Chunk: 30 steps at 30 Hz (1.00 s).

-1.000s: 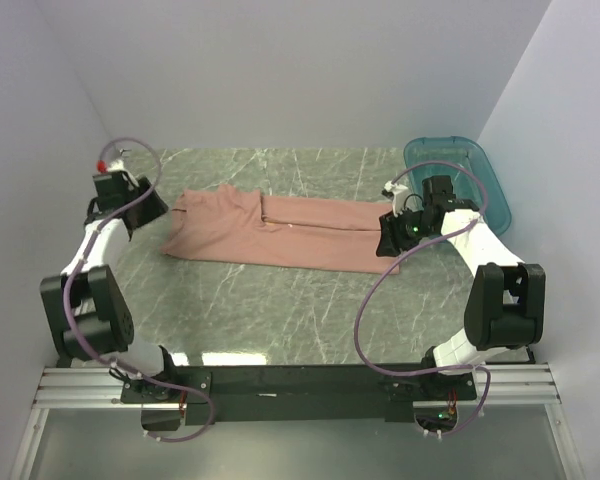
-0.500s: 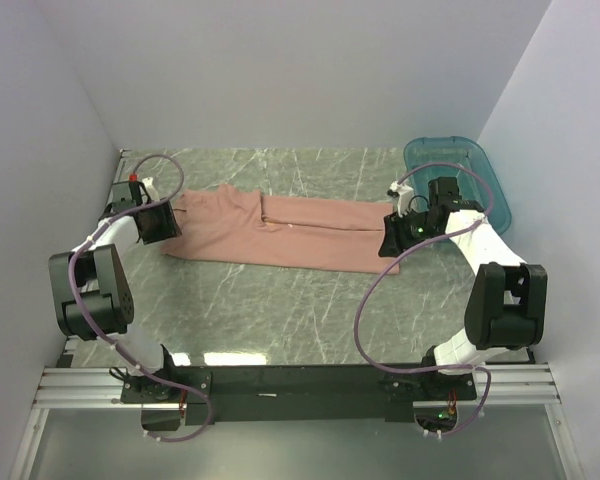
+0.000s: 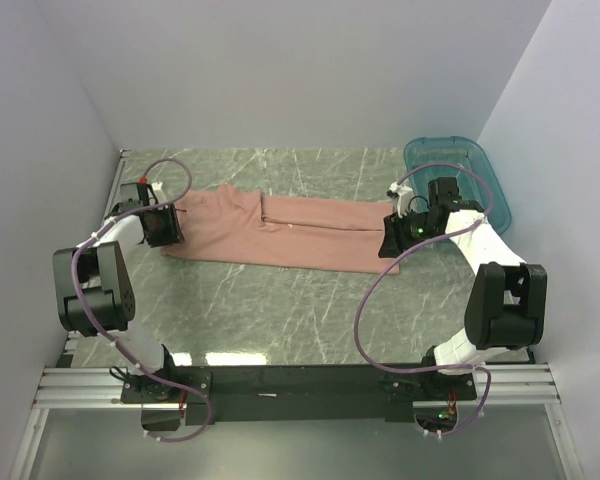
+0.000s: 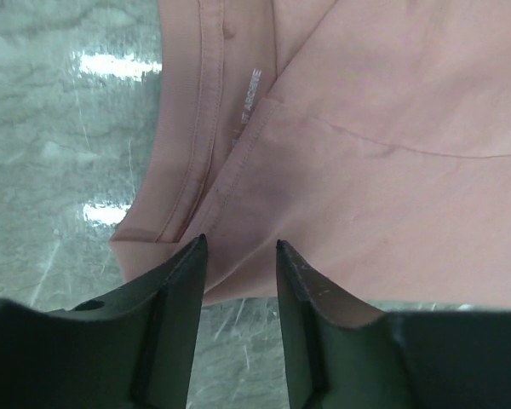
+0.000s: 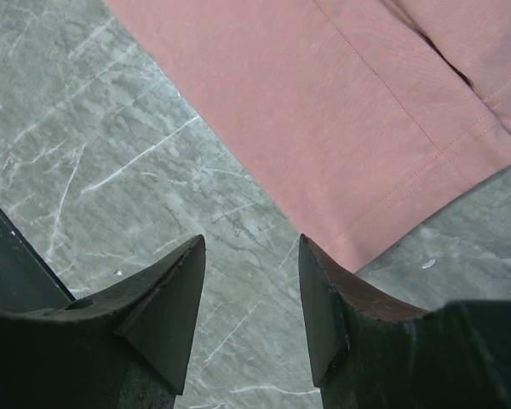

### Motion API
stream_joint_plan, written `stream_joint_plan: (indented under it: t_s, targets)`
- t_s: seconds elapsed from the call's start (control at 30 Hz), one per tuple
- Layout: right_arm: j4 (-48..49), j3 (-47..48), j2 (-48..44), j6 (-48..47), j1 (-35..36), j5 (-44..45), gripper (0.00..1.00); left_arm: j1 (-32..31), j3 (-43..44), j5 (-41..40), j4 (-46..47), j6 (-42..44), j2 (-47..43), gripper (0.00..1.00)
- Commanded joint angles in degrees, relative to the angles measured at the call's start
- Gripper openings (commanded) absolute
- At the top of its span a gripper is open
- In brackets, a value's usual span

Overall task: Fold and stack the t-shirts
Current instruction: Fold the tshirt

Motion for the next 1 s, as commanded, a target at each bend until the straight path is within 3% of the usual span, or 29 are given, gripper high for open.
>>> stream_joint_plan:
  t_s: [0.0,0.3,0.57,0.97]
  targets:
    - [-0.06,0.47,-0.40,-0.39,-0.42,-0.18,0.55,-0.48,0.91,-1.39,-0.90,1.24,0.71,0.42]
    - [2.84,-0.40,-0.84,2.77,-0.77,5.17,0.55,-3.99,-0.05,-12.02,-2.22,1.24,-0.69,0.45]
    - [9.08,-2.51,-0.58,8.75,-0.68,16.42,0.54,-4.44,0.12,-12.38,-1.69,1.06,-1.22,0.44]
    - [10.14,-2.78,4.69,11.39,-0.33,19.86,0.52,-4.61,0.12,-12.12,-1.16,0.97,-1.04,0.20]
